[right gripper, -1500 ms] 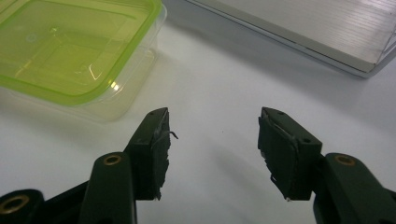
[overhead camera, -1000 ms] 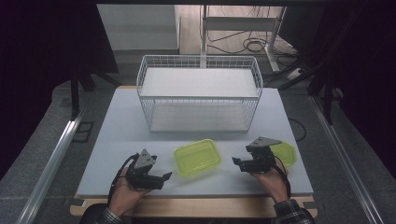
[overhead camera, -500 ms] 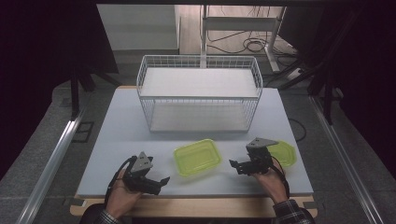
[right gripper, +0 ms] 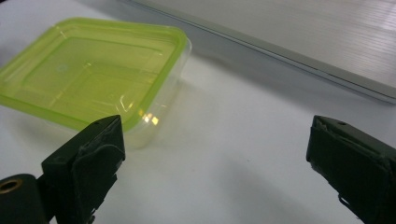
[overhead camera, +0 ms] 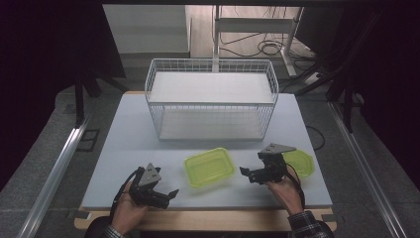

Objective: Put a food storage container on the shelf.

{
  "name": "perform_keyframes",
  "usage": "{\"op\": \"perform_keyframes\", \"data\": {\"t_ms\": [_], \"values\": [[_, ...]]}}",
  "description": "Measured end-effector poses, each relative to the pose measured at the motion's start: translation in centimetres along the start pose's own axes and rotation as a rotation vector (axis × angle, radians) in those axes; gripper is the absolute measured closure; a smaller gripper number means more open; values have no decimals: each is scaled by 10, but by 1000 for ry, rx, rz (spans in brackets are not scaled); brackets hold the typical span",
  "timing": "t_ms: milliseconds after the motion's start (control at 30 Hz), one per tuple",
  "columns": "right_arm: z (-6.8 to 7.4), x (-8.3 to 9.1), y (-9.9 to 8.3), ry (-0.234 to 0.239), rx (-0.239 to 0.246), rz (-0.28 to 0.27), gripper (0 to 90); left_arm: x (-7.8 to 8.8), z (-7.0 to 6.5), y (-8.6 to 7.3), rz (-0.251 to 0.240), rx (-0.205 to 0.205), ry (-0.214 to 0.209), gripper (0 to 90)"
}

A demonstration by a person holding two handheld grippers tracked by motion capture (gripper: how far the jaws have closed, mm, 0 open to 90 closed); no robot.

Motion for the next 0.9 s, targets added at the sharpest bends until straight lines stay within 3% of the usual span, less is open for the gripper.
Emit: {"op": "perform_keyframes", "data": {"t_ms": [400, 567, 900], "values": [[9, -19, 12, 80, -81, -8, 35, 4, 2, -5, 4, 7, 14, 27], [12, -27, 16, 128, -130, 17, 38, 3, 0, -6, 10, -5, 14, 26], [12, -48, 22, 194, -181, 95, 344, 2, 0, -7, 17, -26, 20, 25]]}}
Point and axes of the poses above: each handheld gripper's, and its own axes: x roughly backward along the jaws, y roughly out of its top, z roughly to its left, the point moved 9 cm from there along -x, roughly forward along the jaws, and after that the axes turned 13 degrees about y, right-handed, at the moved point
